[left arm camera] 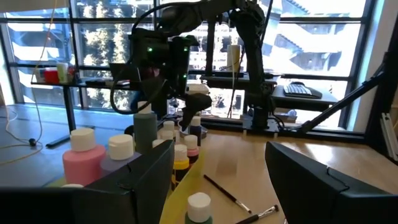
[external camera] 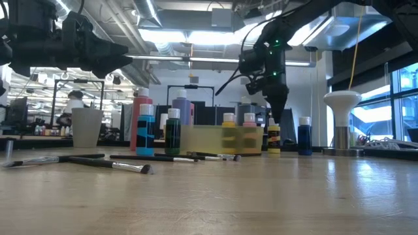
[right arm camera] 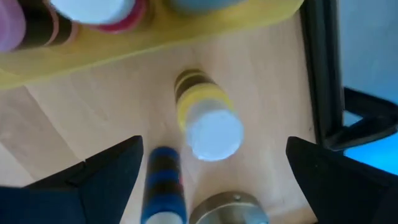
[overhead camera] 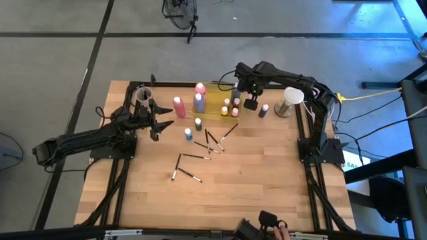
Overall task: Pick & Place Paint Supplies
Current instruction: Put the small light yellow paint bottle into the yellow bin
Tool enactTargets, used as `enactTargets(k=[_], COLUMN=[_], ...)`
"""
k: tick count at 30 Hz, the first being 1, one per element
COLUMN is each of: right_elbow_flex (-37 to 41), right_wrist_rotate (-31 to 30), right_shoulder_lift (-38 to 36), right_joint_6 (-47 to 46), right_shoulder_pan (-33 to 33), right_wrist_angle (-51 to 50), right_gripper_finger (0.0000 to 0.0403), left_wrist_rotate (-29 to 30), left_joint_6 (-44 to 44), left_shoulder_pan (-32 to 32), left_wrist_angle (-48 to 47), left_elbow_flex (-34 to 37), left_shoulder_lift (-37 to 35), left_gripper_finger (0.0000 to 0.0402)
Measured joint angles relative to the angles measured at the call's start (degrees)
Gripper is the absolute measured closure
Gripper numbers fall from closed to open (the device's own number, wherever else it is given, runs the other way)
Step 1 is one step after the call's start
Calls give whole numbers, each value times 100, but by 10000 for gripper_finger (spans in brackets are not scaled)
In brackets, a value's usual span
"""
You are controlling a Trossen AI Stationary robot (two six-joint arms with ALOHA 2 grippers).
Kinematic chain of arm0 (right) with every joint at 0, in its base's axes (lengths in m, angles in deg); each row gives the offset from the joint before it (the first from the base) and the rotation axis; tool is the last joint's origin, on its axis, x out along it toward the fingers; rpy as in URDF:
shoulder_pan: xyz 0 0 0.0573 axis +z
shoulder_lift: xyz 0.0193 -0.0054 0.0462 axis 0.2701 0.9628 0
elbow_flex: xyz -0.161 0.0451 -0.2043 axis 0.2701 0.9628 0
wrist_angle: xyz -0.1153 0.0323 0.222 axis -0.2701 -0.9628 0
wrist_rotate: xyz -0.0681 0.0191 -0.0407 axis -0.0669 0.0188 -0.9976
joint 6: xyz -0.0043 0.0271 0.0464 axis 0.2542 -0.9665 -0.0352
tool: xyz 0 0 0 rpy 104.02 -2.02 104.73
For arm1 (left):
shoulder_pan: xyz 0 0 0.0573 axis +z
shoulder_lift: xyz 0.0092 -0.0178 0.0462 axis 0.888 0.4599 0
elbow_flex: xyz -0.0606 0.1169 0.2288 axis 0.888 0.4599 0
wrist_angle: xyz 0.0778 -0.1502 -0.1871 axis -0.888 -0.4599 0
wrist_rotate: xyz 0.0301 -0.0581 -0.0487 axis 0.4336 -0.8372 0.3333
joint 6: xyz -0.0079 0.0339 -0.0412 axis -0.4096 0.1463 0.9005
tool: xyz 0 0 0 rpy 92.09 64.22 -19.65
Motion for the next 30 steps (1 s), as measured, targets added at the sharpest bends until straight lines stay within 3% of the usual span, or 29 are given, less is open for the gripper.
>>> enactTargets(k=[15,30], right_elbow_flex=[-2,-13], right_wrist_rotate=[163,234], right_shoulder_lift=[33,197], right_joint_6=[188,143], right_shoulder_pan=[-44,-70], right_wrist_angle=[392,445], right_gripper_finger=[5,47], left_wrist_rotate=[111,110], left_joint_6=[161,214], left_shoulder_pan=[0,0], left_wrist_angle=[-9,-22], left_elbow_flex=[0,0], left_shoulder_lift=[0,0], left_gripper_finger=[153,153])
